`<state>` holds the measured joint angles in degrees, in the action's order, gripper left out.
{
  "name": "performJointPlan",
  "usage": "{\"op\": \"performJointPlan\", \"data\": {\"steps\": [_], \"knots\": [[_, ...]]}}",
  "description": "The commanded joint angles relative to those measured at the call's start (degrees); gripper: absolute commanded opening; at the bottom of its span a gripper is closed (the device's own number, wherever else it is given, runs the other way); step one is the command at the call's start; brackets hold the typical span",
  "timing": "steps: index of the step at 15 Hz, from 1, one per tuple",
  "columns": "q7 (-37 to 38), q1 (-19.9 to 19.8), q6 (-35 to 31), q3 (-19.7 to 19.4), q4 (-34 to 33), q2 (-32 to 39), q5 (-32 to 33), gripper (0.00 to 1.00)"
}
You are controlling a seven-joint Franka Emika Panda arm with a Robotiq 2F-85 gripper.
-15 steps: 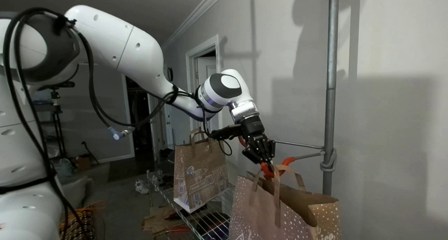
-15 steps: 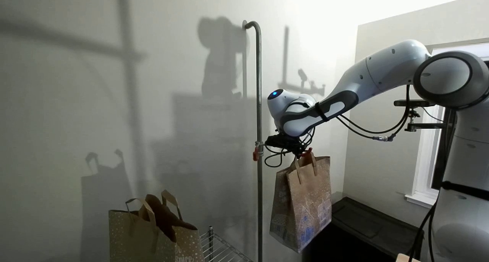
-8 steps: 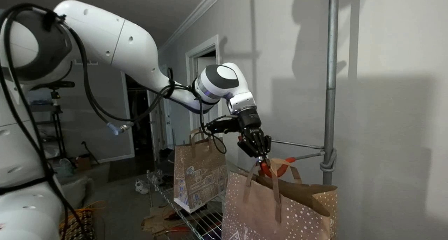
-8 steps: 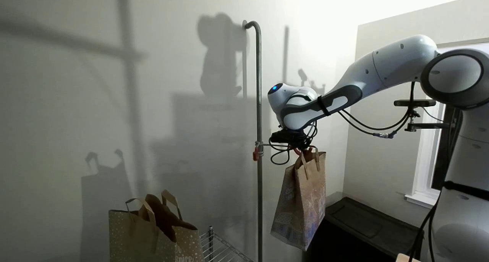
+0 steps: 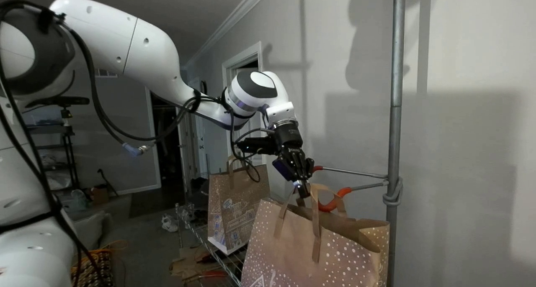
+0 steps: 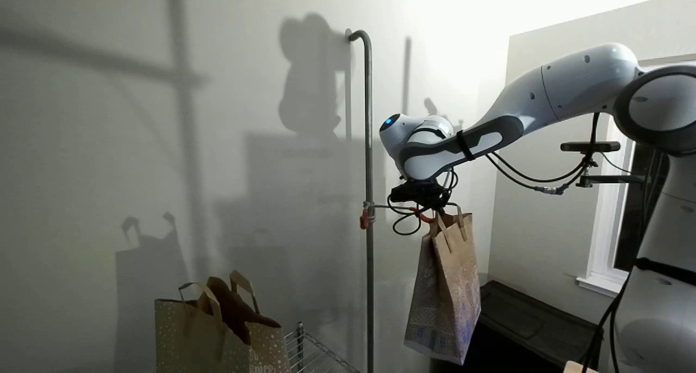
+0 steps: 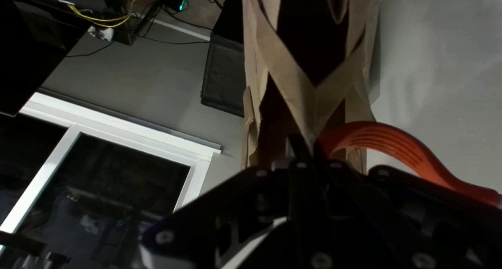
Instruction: Put the right bag on the top of the rack
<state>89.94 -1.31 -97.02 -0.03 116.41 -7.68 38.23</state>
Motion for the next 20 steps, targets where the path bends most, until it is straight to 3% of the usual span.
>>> {"op": "performJointPlan", "data": {"steps": [1,5,10,16,20], "knots": [[-0.24,-0.27,5.14,0.92,0.6,-2.13,2.18,0.02],[0.28,-0.11,7.27,1.15,2.37,-4.17,2.44,0.02],[-2.7,-0.29,6.36,-0.25,7.29,-6.78,-3.59,0.02],[-13.32,1.08,-0.03,0.67,12.2,-12.01,-15.12,0.02],[-20.19,3.07,-0.23,3.84,9.13,-13.1,-16.42,0.02]]}}
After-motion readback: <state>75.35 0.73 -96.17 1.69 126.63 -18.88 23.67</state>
